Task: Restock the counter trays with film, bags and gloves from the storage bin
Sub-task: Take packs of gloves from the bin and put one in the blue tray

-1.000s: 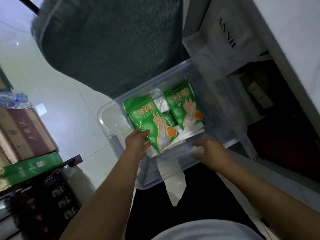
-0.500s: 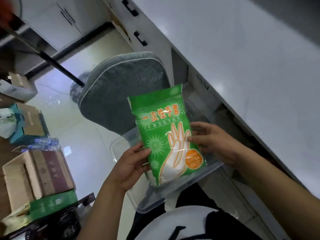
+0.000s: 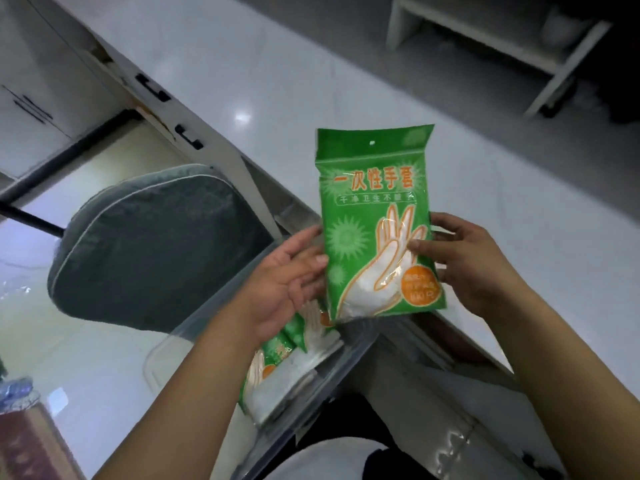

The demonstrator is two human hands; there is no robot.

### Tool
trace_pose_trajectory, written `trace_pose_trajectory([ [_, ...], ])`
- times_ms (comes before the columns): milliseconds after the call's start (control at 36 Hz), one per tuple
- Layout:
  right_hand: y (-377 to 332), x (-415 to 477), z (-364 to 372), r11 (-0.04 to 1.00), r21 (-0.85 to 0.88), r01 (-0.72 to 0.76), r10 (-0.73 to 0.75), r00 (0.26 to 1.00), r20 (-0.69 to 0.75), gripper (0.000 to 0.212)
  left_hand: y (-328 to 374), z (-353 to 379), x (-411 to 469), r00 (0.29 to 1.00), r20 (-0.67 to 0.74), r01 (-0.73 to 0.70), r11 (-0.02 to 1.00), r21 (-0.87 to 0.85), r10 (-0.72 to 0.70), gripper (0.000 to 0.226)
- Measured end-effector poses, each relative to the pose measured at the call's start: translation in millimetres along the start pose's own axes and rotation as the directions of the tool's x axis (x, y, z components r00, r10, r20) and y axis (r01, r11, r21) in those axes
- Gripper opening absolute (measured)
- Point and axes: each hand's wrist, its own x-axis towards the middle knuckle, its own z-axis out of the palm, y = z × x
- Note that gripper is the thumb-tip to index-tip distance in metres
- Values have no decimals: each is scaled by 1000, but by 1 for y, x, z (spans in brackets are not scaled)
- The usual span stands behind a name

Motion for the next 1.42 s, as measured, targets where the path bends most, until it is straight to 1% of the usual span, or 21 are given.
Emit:
trace_pose_trajectory([
  [83,0,5,-29,1000,19,1,2,992,-124,32,0,27,18,999,28,21,998,60,-23,59],
  [167,7,17,-54,1000,-18,-19,12,954,-301,33,-9,45,25,999,34,31,978,207,-39,51],
  [250,18,30,-75,974,-217,-69,-38,889,-456,49,-23,49,24,998,38,34,934,355,-50,54],
  [306,21,31,-84,922,-364,-132,-72,865,-497,61,-32,44,19,998,23,37,882,471,-55,59],
  [361,21,29,-87,867,-473,-157,-109,866,-488,66,-42,34,11,998,-6,57,847,529,-64,60],
  [417,19,23,-85,797,-585,-151,-171,872,-458,69,-50,19,1,996,-53,93,833,545,-76,57],
  [500,14,12,-72,696,-711,-98,-278,876,-393,67,-59,-11,-14,985,-143,155,829,537,-92,52],
  [583,16,-10,-41,630,-773,68,-413,873,-260,60,-70,-47,-31,963,-259,204,827,523,-73,49],
  [639,22,-28,-10,568,-795,213,-495,860,-124,54,-78,-68,-41,932,-358,236,841,486,-54,42],
  [667,28,-36,8,534,-799,278,-509,860,-41,52,-83,-79,-46,913,-406,249,854,457,-49,38],
  [750,56,-54,56,420,-799,430,-433,869,239,55,-102,-110,-59,850,-523,293,879,376,-60,38],
  [806,85,-59,84,378,-789,484,-295,871,394,60,-116,-130,-63,808,-582,331,888,321,-91,42],
  [833,101,-60,96,364,-792,490,-207,872,444,62,-123,-140,-65,784,-610,353,891,286,-115,43],
  [889,135,-58,114,311,-824,474,-47,873,485,66,-137,-159,-67,736,-658,385,898,214,-159,44],
  [1000,193,-43,131,157,-903,399,201,883,425,66,-166,-195,-70,654,-707,453,887,83,-268,45],
  [1083,227,-28,129,49,-932,359,303,884,356,64,-189,-216,-68,636,-688,509,860,35,-348,42],
  [1194,257,-12,120,-89,-950,299,431,872,234,69,-220,-238,-49,618,-666,550,835,-13,-417,58],
  [1250,265,-9,117,-139,-952,272,450,874,184,69,-232,-247,-34,615,-656,562,827,-25,-437,60],
  [1278,269,-9,114,-151,-952,267,434,883,178,69,-237,-252,-26,613,-655,567,823,-25,-442,61],
  [1361,273,-7,105,-176,-950,258,307,931,196,63,-251,-265,1,610,-649,590,807,-9,-454,59],
  [1417,272,-5,97,-174,-958,229,260,949,180,58,-260,-271,22,607,-642,604,797,-9,-468,57],
])
